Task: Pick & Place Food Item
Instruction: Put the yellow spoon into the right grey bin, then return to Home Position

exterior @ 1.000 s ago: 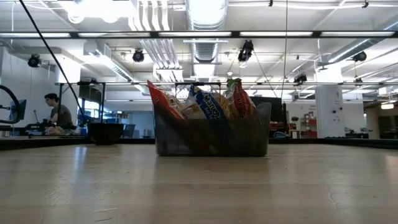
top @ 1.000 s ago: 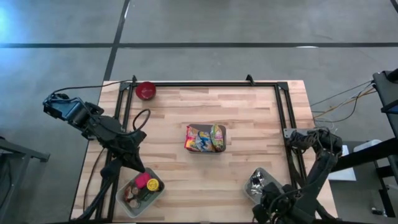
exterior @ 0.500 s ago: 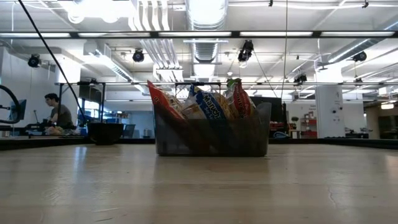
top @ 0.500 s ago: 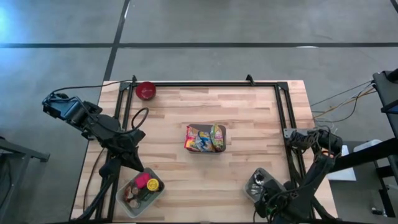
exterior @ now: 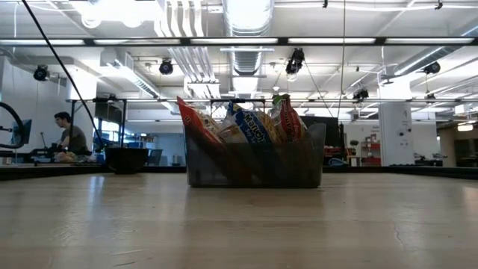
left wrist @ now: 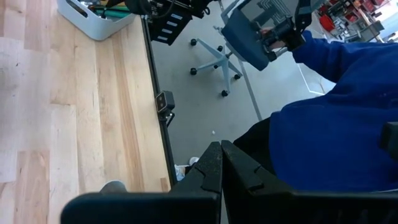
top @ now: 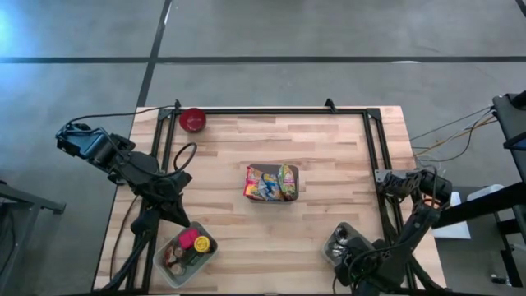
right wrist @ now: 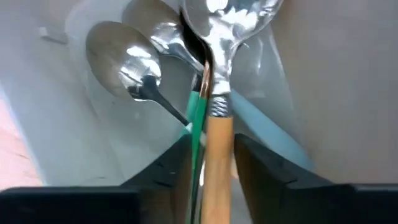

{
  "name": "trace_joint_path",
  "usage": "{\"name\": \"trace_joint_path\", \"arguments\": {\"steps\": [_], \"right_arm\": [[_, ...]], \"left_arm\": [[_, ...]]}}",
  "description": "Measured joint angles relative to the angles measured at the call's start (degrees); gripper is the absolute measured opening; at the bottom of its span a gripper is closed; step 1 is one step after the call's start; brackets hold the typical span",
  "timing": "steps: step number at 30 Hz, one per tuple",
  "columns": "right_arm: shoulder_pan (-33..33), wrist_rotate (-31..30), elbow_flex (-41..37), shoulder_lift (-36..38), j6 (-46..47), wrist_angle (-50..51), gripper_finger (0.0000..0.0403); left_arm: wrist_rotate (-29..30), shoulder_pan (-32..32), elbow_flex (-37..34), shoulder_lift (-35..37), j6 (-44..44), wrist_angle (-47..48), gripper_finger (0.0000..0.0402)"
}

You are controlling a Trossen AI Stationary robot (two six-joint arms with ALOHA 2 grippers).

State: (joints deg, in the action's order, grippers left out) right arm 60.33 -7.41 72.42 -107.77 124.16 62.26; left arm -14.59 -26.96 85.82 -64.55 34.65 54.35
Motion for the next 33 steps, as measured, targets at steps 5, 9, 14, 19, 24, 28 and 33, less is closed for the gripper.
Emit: {"name": "trace_joint_path", "arguments": {"steps": [5, 9, 14, 19, 24, 28, 33], "right_arm": [[-0.5, 0.0, 1.4, -0.2, -0.6, 0.4, 0.0153], [-0.5, 0.0, 2.4, -0.2, -0.7, 0.6, 0.0187], [-0.5, 0.0, 4.8, -0.2, -0.1, 4.1, 0.0210], [-0.5, -0.8, 10.6, -0.1, -1.2, 11.8, 0.0212], [-0.5, -8.1, 21.3, 0.4, -5.1, 23.1, 0.0213], [-0.8, -21.2, 29.2, 2.1, -10.9, 27.2, 0.0213], [-0.5, -44.1, 35.3, 4.8, -26.9, 26.2, 0.0213]], "left_arm": [[0.0, 0.0, 0.0, 0.0, -0.2, 0.0, 0.0000], [-0.6, 0.0, 0.0, 0.0, -0.2, 0.0, 0.0000], [-1.6, 0.1, 0.0, 0.0, -0.1, 0.0, 0.0000], [-0.5, 0.3, 0.7, 0.1, -0.6, -1.2, 0.0000], [3.0, 0.4, 1.3, 1.6, -3.2, -6.2, 0.0000], [6.3, 0.6, 1.3, 2.1, -3.4, -9.8, 0.0000], [6.7, 1.2, 1.3, 2.3, -9.0, -14.6, 0.0000]]}}
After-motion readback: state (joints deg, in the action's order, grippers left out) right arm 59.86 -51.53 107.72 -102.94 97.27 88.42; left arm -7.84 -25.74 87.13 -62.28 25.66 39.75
